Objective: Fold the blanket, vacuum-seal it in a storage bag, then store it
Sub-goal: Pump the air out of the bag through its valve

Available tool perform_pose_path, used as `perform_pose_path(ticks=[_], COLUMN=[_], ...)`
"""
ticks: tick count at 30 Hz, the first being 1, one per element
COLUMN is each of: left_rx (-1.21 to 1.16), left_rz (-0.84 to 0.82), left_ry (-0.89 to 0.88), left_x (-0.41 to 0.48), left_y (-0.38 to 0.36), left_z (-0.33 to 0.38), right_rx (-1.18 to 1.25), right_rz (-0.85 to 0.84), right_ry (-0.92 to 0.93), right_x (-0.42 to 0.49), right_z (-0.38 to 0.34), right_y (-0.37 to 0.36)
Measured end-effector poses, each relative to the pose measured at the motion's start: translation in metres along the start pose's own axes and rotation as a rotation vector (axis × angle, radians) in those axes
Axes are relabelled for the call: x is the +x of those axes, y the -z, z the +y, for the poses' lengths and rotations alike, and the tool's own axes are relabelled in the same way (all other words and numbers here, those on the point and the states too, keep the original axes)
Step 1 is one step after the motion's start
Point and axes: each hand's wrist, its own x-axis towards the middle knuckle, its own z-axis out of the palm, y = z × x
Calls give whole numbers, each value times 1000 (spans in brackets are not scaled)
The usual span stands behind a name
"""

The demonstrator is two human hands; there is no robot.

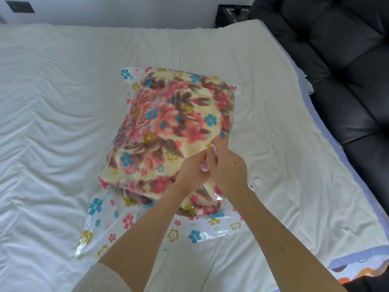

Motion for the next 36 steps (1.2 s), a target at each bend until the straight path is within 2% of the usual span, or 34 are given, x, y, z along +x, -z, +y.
perform_pose_path(ticks=[2,4,6,8,9,10,12,14,16,18,20,23,24,26,27,28,29,30,32,34,35,36], left_rx=[-38,-138,-214,-258,-266,-272,-251,-175,-151,-175,-205,-234,-249,-239,-227,-229,-243,-268,-301,-303,-295,-279], left_rz=[26,-19,-28,-34,-43,-53,-87,-137,-149,-139,-124,-119,-117,-116,-116,-111,-105,-103,-88,-89,-89,-84], left_ry=[-19,9,35,42,50,58,66,59,64,70,72,88,93,94,91,92,100,110,103,92,91,92], left_x=[-3,-2,0,2,3,3,2,1,2,4,6,4,3,0,-1,-1,0,1,3,4,3,1], left_y=[0,2,4,2,0,-2,-4,-7,-6,-3,1,-3,-5,-7,-7,-6,-4,-3,0,-1,-2,-4], left_z=[-4,-6,-8,-9,-8,-8,-9,-12,-14,-16,-17,-17,-17,-14,-13,-11,-11,-11,-12,-14,-13,-12], right_rx=[-78,-184,-153,-67,-25,17,34,13,-97,-128,-72,115,61,-51,-130,-211,-220,-192,-91,120,132,42], right_rz=[-69,-83,68,338,459,512,408,148,60,224,443,572,504,73,-58,-101,-78,22,296,541,557,451], right_ry=[23,42,71,101,84,35,-18,-57,-21,103,149,-30,-69,-53,-6,30,53,93,122,41,26,28], right_x=[2,8,15,20,21,17,3,-7,-2,4,8,6,2,-3,-2,2,5,6,10,8,2,-2], right_z=[-9,-22,-37,-45,-43,-39,-24,-8,-3,-8,-21,-25,-21,-13,-10,-9,-14,-18,-32,-33,-30,-28], right_y=[12,46,94,131,130,119,70,27,26,54,91,88,69,31,26,33,50,71,114,116,101,81])
